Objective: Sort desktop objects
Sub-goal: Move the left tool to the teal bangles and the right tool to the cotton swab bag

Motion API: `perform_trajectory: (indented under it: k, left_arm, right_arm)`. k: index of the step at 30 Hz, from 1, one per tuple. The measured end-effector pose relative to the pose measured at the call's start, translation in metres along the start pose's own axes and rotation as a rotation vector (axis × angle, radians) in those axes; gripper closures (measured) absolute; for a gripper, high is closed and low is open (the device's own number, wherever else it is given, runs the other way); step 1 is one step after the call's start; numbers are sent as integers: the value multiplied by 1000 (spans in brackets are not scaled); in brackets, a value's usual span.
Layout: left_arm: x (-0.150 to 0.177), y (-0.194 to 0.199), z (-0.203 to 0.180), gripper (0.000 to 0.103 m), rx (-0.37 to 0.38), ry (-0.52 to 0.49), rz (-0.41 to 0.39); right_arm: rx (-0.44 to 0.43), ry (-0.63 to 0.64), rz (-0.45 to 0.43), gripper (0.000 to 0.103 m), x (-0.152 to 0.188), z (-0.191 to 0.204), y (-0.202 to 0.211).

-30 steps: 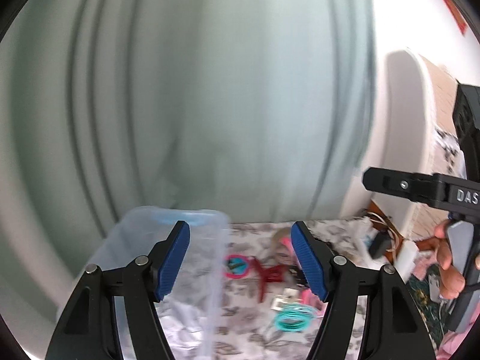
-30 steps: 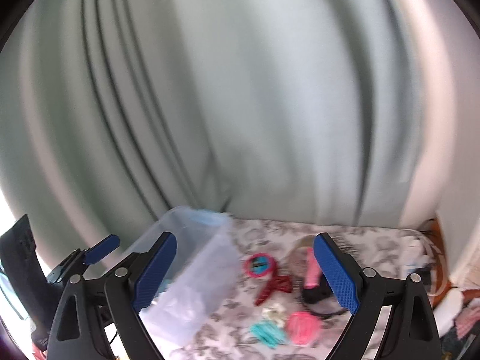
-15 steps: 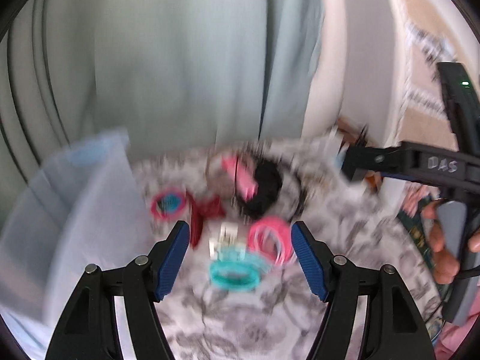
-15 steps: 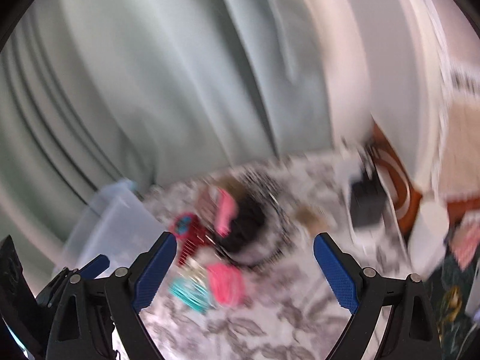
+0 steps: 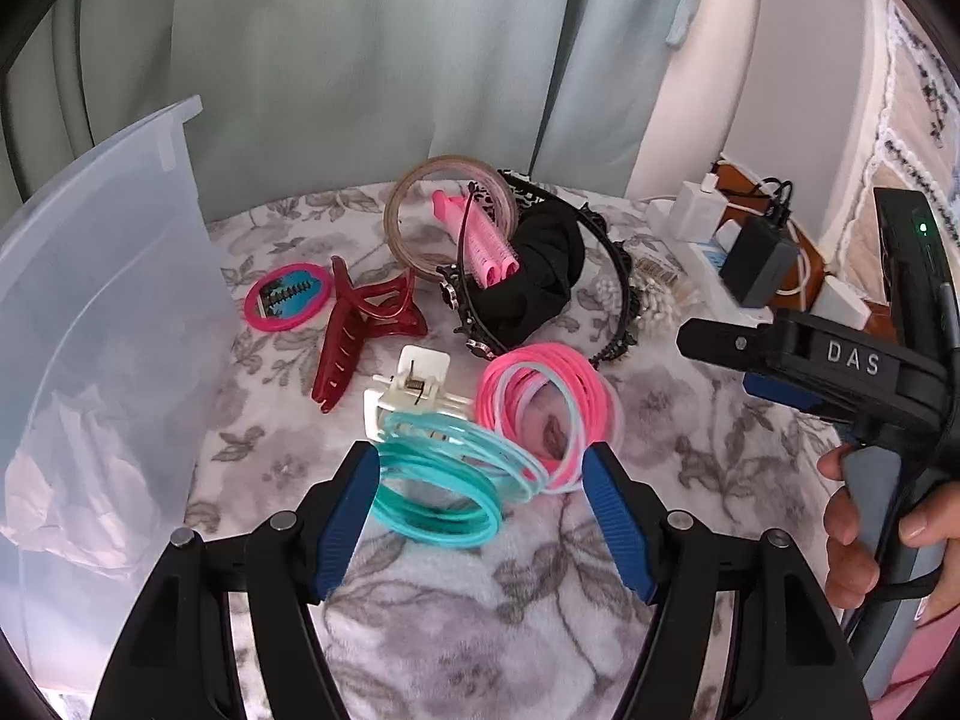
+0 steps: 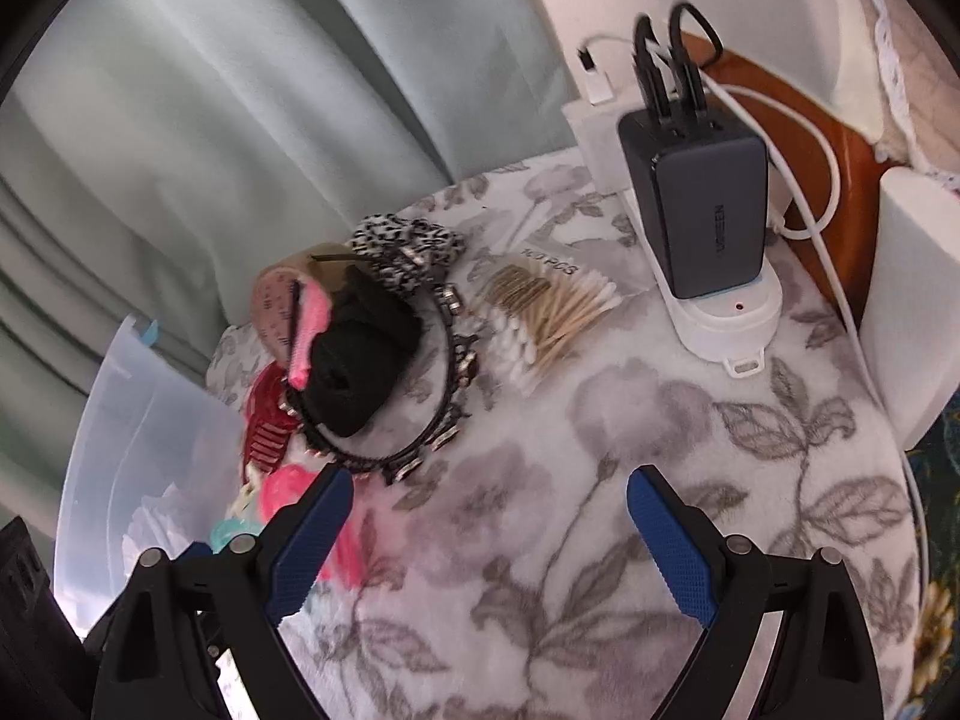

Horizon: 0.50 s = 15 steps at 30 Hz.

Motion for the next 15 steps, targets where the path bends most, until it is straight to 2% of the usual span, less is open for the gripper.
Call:
perform_trajectory:
  k: [7, 11, 15]
  left_arm:
    - [-5, -17, -1, 32, 3, 17, 22]
    - [-4, -30, 4, 32, -9, 46, 54]
    - [-4, -28, 11, 32, -16, 63, 34]
  right_arm:
    - [15, -70, -22, 10, -20, -9, -20]
    - [13, -99, -27, 15, -25, -12, -27]
    - [-15, -161, -61, 20, -30, -19, -28]
Point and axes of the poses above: each gripper's, at about its wrist camera, not at the fingertips, and y roughly against the way its jaws point, z to its left, x to its underside, the point moved 1 cm from there along -y, roughly the way its jaws point, and after that the axes turned 7 degrees about -y, right-handed, at the moved point
